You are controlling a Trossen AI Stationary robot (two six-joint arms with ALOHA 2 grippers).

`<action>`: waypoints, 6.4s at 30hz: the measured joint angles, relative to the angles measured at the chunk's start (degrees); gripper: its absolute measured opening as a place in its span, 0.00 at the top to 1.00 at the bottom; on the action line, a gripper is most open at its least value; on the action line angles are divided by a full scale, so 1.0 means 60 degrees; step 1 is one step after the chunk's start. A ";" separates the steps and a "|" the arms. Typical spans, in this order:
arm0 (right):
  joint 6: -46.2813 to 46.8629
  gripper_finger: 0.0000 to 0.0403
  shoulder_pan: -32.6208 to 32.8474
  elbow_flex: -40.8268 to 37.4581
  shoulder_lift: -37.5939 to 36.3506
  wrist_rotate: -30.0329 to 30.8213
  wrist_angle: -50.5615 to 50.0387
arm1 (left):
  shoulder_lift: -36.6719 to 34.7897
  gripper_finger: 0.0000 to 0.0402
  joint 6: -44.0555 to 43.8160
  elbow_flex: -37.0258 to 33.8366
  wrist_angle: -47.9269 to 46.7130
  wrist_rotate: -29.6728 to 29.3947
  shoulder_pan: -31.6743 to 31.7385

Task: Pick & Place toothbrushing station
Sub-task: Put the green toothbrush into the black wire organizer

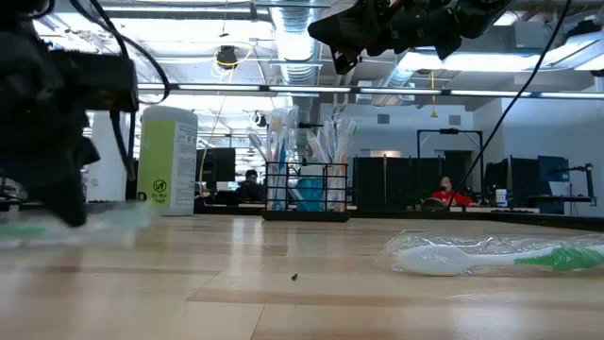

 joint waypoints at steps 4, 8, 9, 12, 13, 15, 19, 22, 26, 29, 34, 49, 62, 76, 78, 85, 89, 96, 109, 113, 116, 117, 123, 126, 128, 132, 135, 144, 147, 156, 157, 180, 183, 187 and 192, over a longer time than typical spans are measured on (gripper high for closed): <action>0.0004 1.00 0.0000 0.0000 0.0000 0.0000 -0.0003 | -0.0682 1.00 0.0183 -0.0001 0.0006 -0.0674 0.0000; 0.0009 1.00 0.0000 0.0000 0.0000 0.0000 -0.0006 | -0.1386 1.00 0.0626 -0.0001 0.0018 -0.1624 0.0000; 0.0011 1.00 0.0000 0.0000 0.0000 0.0000 -0.0005 | -0.1549 1.00 0.0745 -0.0001 0.0005 -0.1918 0.0000; 0.0025 1.00 0.0000 0.0000 0.0000 0.0000 -0.0007 | -0.2010 1.00 0.1036 -0.0001 0.0027 -0.2881 0.0000; 0.0038 1.00 0.0000 0.0000 0.0000 0.0000 -0.0006 | -0.2154 1.00 0.1136 -0.0001 0.0017 -0.3182 0.0000; 0.0134 1.00 0.0000 0.0000 0.0000 0.0000 -0.0007 | -0.2447 1.00 0.1389 -0.0001 0.0043 -0.3695 0.0000; 0.0158 1.00 0.0000 0.0000 0.0000 0.0000 -0.0003 | -0.2909 1.00 0.2018 0.0001 0.0132 -0.4464 0.0000; 0.0175 1.00 0.0000 0.0000 0.0000 0.0000 -0.0003 | -0.3159 1.00 0.2600 0.0003 0.0402 -0.4960 0.0000; 0.0175 1.00 0.0000 0.0000 0.0000 0.0000 -0.0003 | -0.3302 1.00 0.3365 0.0003 0.1033 -0.5566 0.0000; 0.0175 1.00 0.0000 0.0000 0.0000 0.0000 -0.0003 | -0.3307 1.00 0.3976 0.0003 0.1625 -0.5902 0.0004; 0.0175 1.00 0.0000 0.0000 0.0000 0.0000 0.0010 | -0.3307 1.00 0.5212 0.0003 0.2697 -0.6142 0.0120; 0.0174 1.00 0.0000 0.0000 0.0004 0.0000 0.0321 | -0.3310 1.00 0.8785 0.0007 0.6279 -0.4010 0.1611; 0.0175 1.00 0.0000 0.0000 0.0007 0.0000 0.1199 | -0.2691 1.00 0.9603 0.0014 0.8660 -0.1168 0.3415; 0.0201 0.80 0.0000 0.0000 0.0007 0.0000 0.1615 | -0.2061 1.00 1.0343 0.0014 1.0131 -0.0874 0.3756; 0.0175 0.75 0.0000 0.0000 0.0007 0.0000 0.1853 | -0.2061 1.00 1.0362 0.0014 1.0380 -0.0585 0.3800; 0.0175 0.66 -0.0004 0.0001 0.0005 0.0192 0.2705 | -0.1991 1.00 1.0642 0.0014 1.0619 -0.0370 0.3850; 0.0177 0.64 0.0045 0.0003 0.0004 0.0217 0.2895 | -0.1729 1.00 1.0873 0.0010 1.1388 -0.0180 0.3933; 0.0251 0.66 0.0055 0.0004 0.0004 0.0219 0.2819 | -0.0812 1.00 1.0959 0.0010 1.2673 0.0447 0.4399; 0.0243 0.70 0.0055 0.0004 0.0025 0.0342 0.2787 | -0.0418 1.00 1.0783 0.0010 1.3540 0.1011 0.4715; 0.0178 0.70 0.0055 0.0004 0.0029 0.0847 0.2801 | -0.0418 1.00 1.0783 0.0010 1.3543 0.1011 0.4710; 0.0177 0.70 0.0055 0.0004 0.0029 0.0878 0.2814 | -0.0418 1.00 1.0785 0.0010 1.3544 0.1008 0.4713; 0.0177 0.70 0.0055 0.0004 0.0029 0.0878 0.2837 | -0.0418 1.00 1.0787 0.0010 1.3544 0.1010 0.4740; 0.0178 0.70 0.0055 0.0004 0.0033 0.0900 0.2870 | -0.0054 1.00 1.0773 0.0100 1.3664 0.1007 0.4940; 0.0177 0.70 0.0055 0.0004 0.0033 0.0907 0.2777 | 0.0234 1.00 1.0775 0.0291 1.3679 0.1007 0.4969; 0.0175 0.71 0.0055 0.0004 0.0033 0.0907 0.2566 | 0.0295 1.00 1.0825 0.0382 1.3673 0.1007 0.4967; 0.0175 0.77 0.0047 0.0004 0.0036 0.0922 0.2327 | 0.0293 1.00 1.0837 0.0422 1.3689 0.1013 0.4965; 0.0168 0.84 0.0055 0.0004 0.0036 0.0900 0.2321 | 0.0292 1.00 1.0845 0.0436 1.3758 0.0985 0.4969; 0.0004 0.94 0.0051 0.0004 0.0036 0.0915 0.2302 | 0.0289 1.00 1.0867 0.0433 1.3670 0.1011 0.4965; 0.0004 0.95 0.0055 0.0004 0.0036 0.0903 0.2261 | 0.0289 0.99 1.0865 0.0433 1.3572 0.0979 0.4965; 0.0076 0.97 -0.0096 0.0004 0.0029 0.0896 0.2181 | 0.0246 0.95 1.0863 0.0300 1.3544 0.0524 0.4969; 0.0076 0.97 -0.0117 0.0000 0.0029 0.0896 0.2166 | 0.0172 0.94 1.0863 0.0212 1.3507 0.0403 0.4969; 0.0389 0.97 -0.2179 0.0000 0.0004 0.0163 0.1504 | -0.1212 0.90 1.0175 -0.1636 1.3548 0.0009 0.4932; 0.0258 0.97 -0.2494 0.0000 0.0004 0.0129 0.1278 | -0.1212 0.90 1.0175 -0.1636 1.3586 0.0009 0.4932; 0.0213 0.97 -0.2778 0.0000 0.0000 -0.0015 0.1227 | -0.1212 0.90 1.0175 -0.1636 1.3583 0.0009 0.4890; -0.0042 0.97 -0.2961 -0.0011 -0.0080 -0.0182 0.0849 | -0.1212 0.90 1.0175 -0.1636 1.3558 0.0017 0.4761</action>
